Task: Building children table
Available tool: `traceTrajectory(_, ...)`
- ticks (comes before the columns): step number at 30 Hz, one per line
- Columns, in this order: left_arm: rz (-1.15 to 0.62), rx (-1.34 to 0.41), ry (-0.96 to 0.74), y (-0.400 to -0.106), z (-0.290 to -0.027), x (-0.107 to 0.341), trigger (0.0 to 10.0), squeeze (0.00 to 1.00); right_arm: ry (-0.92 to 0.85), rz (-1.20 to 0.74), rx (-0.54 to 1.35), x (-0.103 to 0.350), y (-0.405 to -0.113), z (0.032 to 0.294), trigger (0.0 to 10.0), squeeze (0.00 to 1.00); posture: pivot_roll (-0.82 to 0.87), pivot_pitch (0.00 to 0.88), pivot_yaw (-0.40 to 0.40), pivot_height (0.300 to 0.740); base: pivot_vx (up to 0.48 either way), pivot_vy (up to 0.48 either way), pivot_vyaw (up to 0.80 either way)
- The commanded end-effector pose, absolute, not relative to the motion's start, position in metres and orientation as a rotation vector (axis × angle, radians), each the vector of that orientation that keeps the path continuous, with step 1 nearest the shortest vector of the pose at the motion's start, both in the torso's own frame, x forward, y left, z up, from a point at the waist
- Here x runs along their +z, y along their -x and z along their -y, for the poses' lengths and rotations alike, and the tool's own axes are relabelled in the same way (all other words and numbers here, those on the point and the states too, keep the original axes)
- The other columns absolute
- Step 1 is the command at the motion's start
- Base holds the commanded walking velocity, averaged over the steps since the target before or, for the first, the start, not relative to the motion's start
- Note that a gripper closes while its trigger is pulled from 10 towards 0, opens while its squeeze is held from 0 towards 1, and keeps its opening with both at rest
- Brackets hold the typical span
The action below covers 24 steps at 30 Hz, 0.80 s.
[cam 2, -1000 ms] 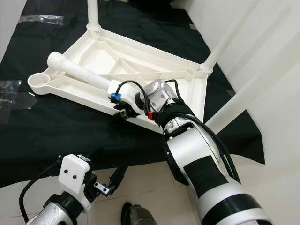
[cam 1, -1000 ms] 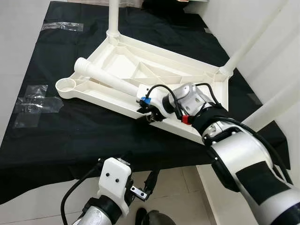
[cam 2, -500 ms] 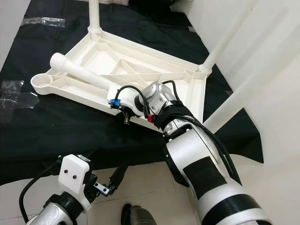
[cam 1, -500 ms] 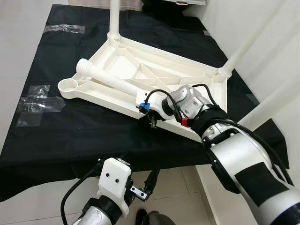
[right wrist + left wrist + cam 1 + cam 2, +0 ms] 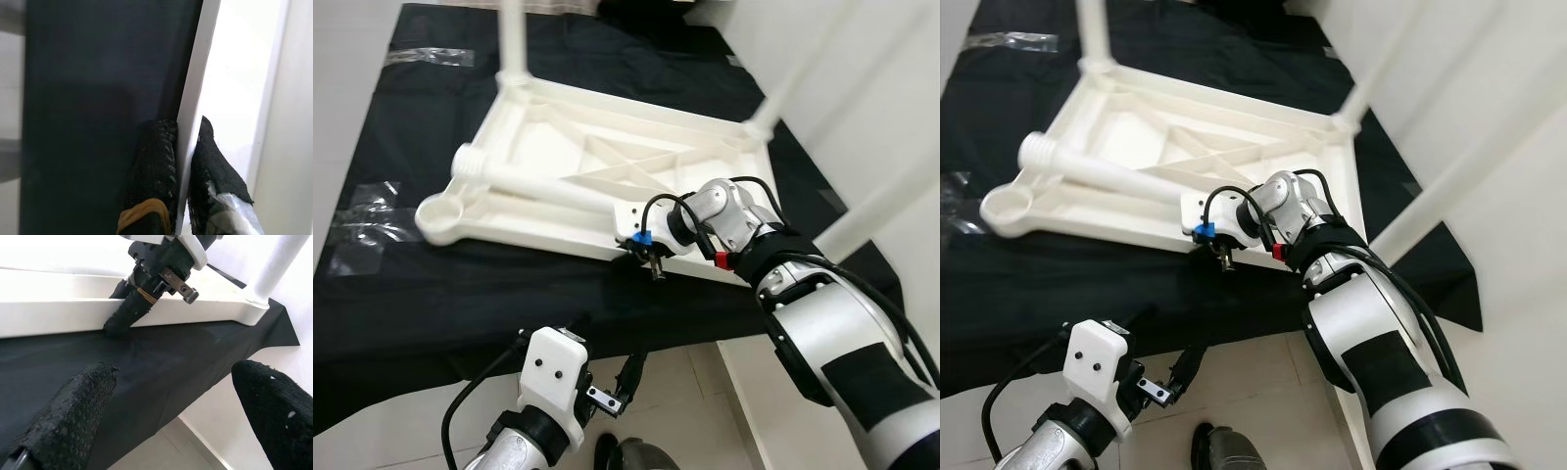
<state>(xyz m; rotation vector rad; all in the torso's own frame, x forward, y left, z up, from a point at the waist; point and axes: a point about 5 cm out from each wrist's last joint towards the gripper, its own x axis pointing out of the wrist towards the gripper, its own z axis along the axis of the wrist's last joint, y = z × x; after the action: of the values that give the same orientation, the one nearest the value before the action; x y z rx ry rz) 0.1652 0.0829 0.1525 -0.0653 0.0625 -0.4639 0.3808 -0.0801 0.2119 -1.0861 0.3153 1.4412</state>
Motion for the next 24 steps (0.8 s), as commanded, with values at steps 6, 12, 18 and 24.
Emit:
traceTrajectory(6, -0.090, -0.473, 0.093, -0.163, -0.080, 0.148, 10.0, 0.00, 1.194, -0.176, 1.585, 0.222, -0.371, 0.063, 0.0, 0.00, 0.04, 0.190, -0.209, 0.740, 0.000, 0.000, 0.00)
traceTrajectory(12, -0.089, -0.473, 0.094, -0.163, -0.080, 0.148, 10.0, 0.00, 1.173, -0.095, 1.616, 0.225, -0.368, 0.055, 0.0, 0.00, 0.05, 0.187, -0.210, 0.740, 0.000, 0.000, 0.00)
traceTrajectory(18, -0.090, -0.474, 0.094, -0.163, -0.080, 0.148, 10.0, 0.00, 1.165, -0.008, 1.592, 0.230, -0.367, 0.040, 0.0, 0.00, 0.05, 0.182, -0.212, 0.740, 0.000, 0.000, 0.00)
traceTrajectory(24, -0.091, -0.475, 0.094, -0.163, -0.080, 0.147, 10.0, 0.00, 1.165, 0.025, 1.556, 0.232, -0.368, 0.034, 0.0, 0.00, 0.05, 0.178, -0.212, 0.740, 0.000, 0.000, 0.00)
